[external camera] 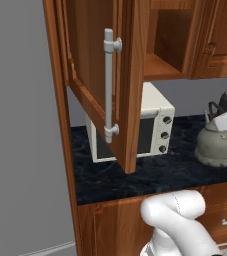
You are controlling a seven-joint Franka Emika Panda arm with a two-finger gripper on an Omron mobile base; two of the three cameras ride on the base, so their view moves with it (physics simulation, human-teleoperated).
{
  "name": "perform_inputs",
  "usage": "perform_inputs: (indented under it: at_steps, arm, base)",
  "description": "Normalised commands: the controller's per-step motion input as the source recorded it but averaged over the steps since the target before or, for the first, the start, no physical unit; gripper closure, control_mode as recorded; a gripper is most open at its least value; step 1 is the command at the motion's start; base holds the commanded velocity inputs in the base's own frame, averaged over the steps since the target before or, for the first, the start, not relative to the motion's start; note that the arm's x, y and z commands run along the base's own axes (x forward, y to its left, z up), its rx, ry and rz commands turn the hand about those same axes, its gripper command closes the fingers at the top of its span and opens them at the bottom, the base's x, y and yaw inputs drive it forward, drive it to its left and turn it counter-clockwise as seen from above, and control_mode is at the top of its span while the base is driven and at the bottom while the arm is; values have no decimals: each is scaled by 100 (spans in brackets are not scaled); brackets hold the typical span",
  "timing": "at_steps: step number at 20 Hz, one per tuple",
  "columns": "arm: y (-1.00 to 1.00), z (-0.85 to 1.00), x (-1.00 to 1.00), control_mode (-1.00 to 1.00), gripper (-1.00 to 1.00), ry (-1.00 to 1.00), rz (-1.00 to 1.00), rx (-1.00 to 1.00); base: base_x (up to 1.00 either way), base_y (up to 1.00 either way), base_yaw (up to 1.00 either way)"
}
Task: Open the cabinet, pick the kettle from the cabinet, and place it in the sink.
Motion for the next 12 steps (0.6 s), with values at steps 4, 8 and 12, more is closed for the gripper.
perform_inputs:
  at_steps: [4, 8, 12]
  arm:
    - [-6, -37, -7, -100, 100, 0, 0, 3]
    - [-1, -23, -1, -100, 100, 0, 0, 6]
    - [0, -17, 2, -100, 100, -2, 0, 6]
  base:
    - [0, 0, 0]
    - [0, 0, 0]
    - [0, 0, 0]
